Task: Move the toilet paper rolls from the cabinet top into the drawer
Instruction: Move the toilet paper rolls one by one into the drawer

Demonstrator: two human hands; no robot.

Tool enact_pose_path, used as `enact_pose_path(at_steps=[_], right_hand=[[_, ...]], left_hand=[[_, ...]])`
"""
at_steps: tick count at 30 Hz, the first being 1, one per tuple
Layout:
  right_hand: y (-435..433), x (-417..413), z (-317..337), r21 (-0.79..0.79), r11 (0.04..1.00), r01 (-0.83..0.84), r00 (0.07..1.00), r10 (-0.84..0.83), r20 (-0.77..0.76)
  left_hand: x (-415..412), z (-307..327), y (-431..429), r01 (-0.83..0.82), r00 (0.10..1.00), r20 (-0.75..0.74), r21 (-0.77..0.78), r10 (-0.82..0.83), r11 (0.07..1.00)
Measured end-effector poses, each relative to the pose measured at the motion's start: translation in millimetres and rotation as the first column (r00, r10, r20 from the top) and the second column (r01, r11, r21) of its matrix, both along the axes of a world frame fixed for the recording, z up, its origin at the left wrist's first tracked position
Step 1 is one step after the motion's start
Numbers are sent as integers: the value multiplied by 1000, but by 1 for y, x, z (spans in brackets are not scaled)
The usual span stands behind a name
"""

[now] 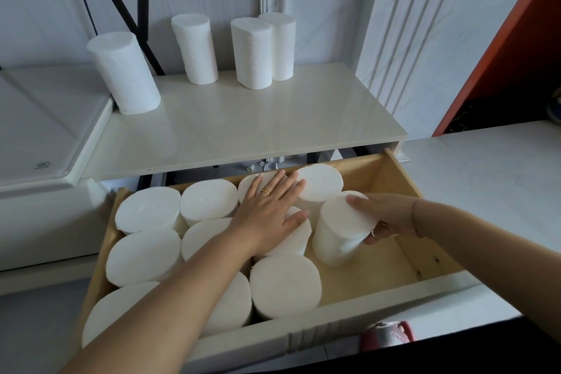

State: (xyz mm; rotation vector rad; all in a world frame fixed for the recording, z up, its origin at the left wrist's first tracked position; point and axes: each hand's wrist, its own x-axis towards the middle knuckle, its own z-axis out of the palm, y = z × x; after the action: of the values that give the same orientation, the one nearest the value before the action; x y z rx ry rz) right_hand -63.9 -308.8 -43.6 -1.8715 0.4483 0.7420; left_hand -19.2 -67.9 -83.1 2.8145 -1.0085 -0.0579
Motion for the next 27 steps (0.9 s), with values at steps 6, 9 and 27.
enact_pose_path(at_steps=[6, 9, 27], right_hand=[[10, -4, -3, 26, 996, 88, 996, -88, -3], [17, -4, -6, 39, 991, 125, 992, -124, -25], [31, 5, -14, -135, 983, 125, 991, -119, 56]], left_hand=[[0, 0, -1, -1, 1000, -1, 16, 1, 1000], [-1, 2, -1, 12, 1000, -6, 13, -12, 1000], [-2, 1, -5, 74, 997, -9, -29, -74, 997]])
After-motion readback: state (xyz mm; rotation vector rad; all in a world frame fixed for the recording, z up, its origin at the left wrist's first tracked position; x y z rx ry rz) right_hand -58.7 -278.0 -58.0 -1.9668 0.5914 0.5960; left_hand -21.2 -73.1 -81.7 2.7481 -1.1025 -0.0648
